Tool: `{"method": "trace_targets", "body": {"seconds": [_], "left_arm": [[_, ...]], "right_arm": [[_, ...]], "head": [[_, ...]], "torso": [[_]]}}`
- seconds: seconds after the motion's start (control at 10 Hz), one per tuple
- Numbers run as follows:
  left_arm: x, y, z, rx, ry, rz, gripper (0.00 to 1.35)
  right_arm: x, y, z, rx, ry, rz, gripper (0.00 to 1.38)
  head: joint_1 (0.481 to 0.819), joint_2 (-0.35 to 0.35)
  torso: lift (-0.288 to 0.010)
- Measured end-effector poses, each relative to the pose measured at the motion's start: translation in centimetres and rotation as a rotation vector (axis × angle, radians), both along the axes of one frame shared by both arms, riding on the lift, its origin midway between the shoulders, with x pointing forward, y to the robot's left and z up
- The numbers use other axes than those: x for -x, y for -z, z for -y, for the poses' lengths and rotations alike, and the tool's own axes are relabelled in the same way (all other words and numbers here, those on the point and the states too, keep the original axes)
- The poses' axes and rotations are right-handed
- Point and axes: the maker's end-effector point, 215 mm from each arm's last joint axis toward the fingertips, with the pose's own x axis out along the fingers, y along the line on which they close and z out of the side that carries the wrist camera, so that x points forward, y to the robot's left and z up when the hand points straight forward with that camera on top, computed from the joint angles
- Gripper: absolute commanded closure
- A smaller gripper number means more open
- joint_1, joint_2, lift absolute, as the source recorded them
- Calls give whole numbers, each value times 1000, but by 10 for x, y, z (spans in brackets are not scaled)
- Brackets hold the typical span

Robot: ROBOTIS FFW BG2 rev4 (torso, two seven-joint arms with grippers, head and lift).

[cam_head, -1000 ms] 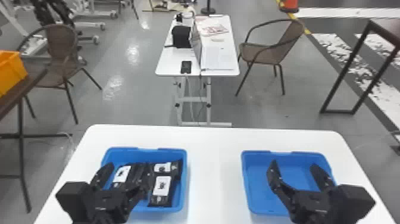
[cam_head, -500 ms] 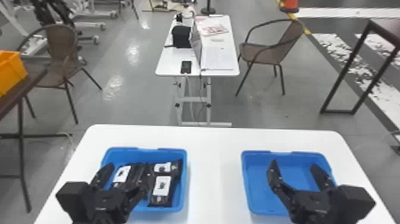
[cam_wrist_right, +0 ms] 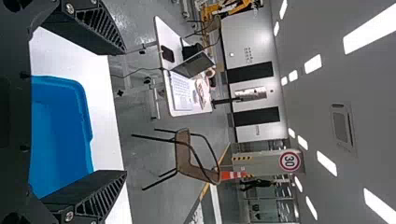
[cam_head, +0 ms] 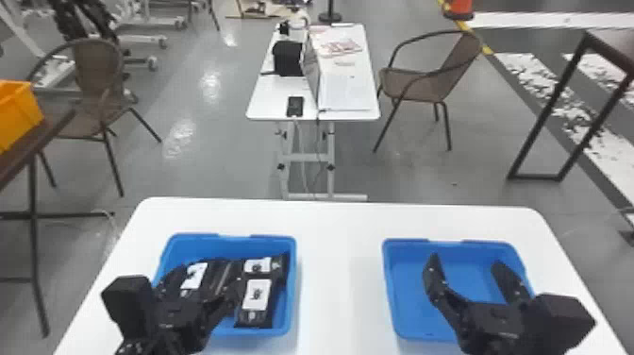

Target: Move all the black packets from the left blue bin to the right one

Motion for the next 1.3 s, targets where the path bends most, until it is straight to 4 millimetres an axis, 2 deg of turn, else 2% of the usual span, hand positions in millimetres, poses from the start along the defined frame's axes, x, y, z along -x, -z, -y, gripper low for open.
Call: {"method": "trace_targets", "body": {"seconds": [0.1, 0.3, 0.5, 0.8, 1.0, 1.3], "left_arm": [[-5, 18, 2, 38, 19, -90, 121], [-20, 40, 4, 56, 48, -193, 121], [-26, 74, 22, 115, 113, -333, 121], [-21, 114, 31, 70, 171, -500, 121], [-14, 144, 42, 119, 220, -605, 142], [-21, 163, 36, 121, 227, -674, 156]], "right_arm": [[-1, 0, 0, -2, 0, 0, 99], [-2, 1, 0, -9, 0, 0, 101], [-3, 1, 0, -17, 1, 2, 101], [-4, 2, 1, -27, 5, 3, 101], [-5, 3, 2, -35, 7, 5, 107], [-7, 3, 2, -42, 9, 9, 107]], "head": [[695, 7], [695, 7], [695, -17], [695, -29], [695, -46], [695, -40]], "torso": [[0], [0], [0], [0], [0], [0]]}}
